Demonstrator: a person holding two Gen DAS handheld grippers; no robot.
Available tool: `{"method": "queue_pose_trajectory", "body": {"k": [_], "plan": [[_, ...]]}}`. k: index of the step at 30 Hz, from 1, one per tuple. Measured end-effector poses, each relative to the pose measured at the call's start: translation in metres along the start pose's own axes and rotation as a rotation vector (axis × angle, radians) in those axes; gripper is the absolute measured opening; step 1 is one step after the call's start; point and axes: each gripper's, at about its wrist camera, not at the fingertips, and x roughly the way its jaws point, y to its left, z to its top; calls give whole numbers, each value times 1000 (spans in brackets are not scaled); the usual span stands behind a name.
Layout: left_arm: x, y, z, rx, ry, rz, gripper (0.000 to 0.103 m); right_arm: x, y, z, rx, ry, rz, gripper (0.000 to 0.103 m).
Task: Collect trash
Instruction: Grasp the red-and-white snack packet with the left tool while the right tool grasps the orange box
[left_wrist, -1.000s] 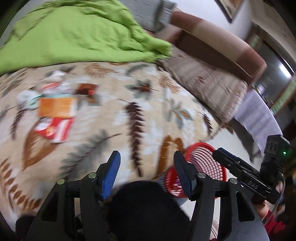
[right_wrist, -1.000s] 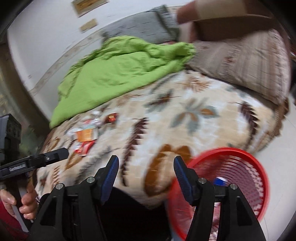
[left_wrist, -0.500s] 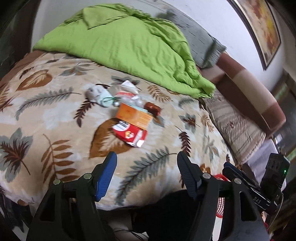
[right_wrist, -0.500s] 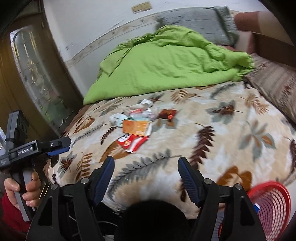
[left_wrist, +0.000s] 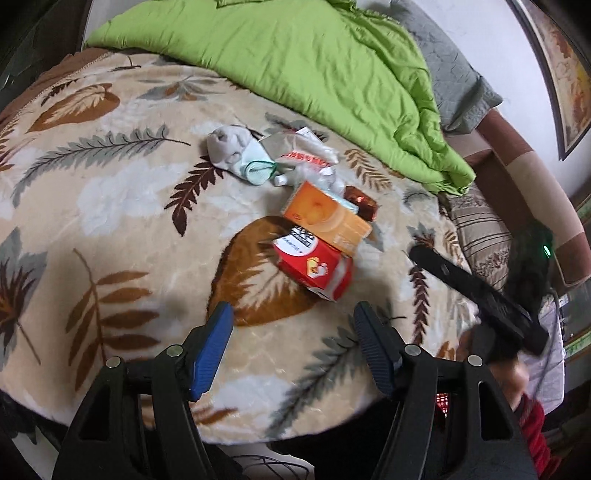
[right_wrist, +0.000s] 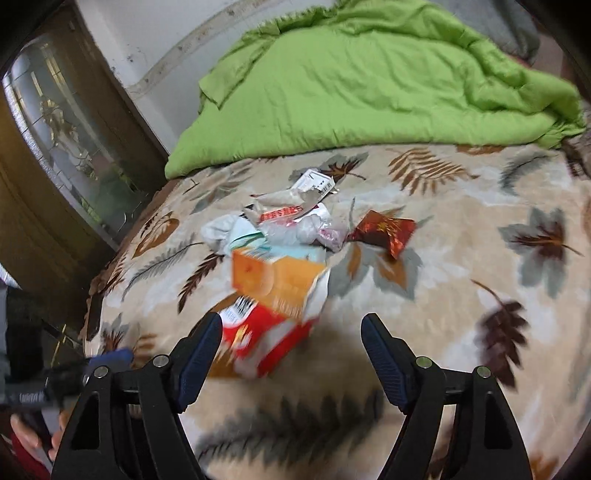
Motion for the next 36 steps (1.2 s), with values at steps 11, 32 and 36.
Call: {"method": "queue_pose_trajectory", "body": {"k": [11, 32, 36], "plan": [[28, 23, 14, -40, 41, -11, 66, 76, -10, 30, -35, 114, 119, 78], [27, 31, 17, -71, 39, -23, 66, 92, 45, 28, -108, 121, 168, 43], [27, 28, 17, -63, 46, -27, 66, 102, 42, 25, -58, 148, 195, 5]]}}
